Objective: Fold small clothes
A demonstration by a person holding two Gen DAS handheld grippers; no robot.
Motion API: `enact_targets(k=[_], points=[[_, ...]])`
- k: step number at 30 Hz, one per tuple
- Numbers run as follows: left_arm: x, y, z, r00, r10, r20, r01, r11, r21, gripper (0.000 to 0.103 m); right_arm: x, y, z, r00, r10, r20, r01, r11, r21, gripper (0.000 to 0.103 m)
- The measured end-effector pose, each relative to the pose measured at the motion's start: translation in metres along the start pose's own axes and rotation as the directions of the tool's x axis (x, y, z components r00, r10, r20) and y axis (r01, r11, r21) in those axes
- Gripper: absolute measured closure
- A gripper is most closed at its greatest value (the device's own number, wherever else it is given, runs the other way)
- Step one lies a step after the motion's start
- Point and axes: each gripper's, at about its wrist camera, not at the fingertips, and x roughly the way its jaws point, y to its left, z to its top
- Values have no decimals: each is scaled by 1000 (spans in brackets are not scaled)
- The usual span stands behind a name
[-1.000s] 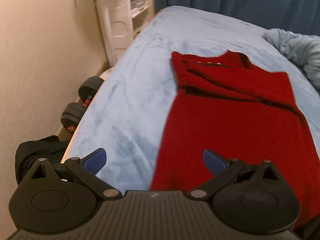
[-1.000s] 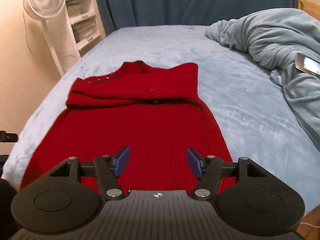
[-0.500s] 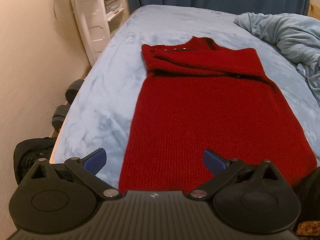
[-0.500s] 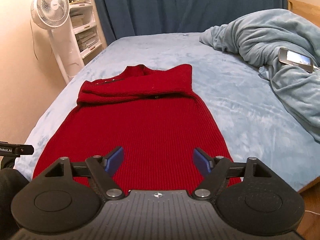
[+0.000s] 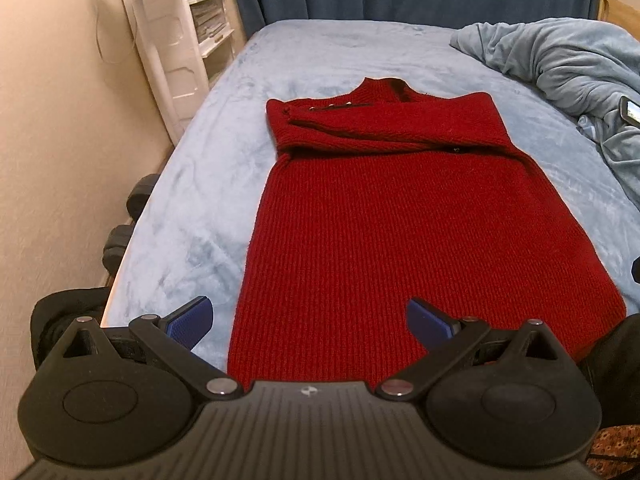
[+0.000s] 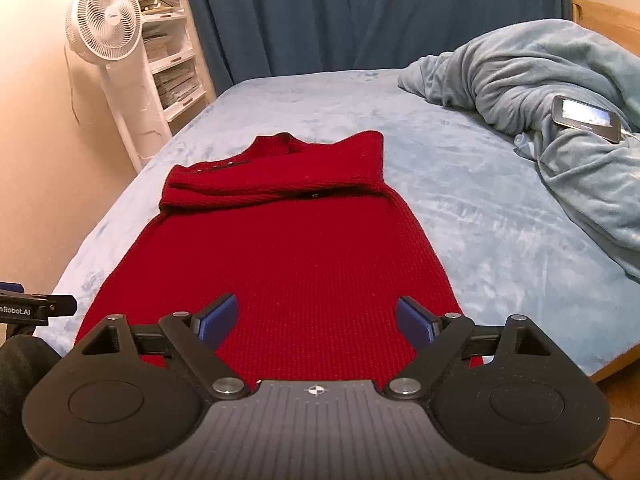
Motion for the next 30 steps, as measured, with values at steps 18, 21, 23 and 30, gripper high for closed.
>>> enact_targets(k=[18, 21, 23, 30], points=[[23, -4, -6, 998, 9, -70, -7, 999, 32, 0, 22, 3, -2, 997, -24, -80, 23, 1000, -19, 15], [30, -4, -7, 996, 7, -91, -4, 999, 34, 0, 27, 2, -2, 995, -33, -93, 30, 999, -28, 15], [35, -3, -8, 994, 5, -105, -2, 999, 32, 0, 32, 1, -2, 994, -42, -102, 38, 999, -34, 15], [51, -2, -11, 989, 5, -146, -1, 1000, 22, 0, 49, -9, -4, 987, -72, -146, 70, 997, -24, 15]])
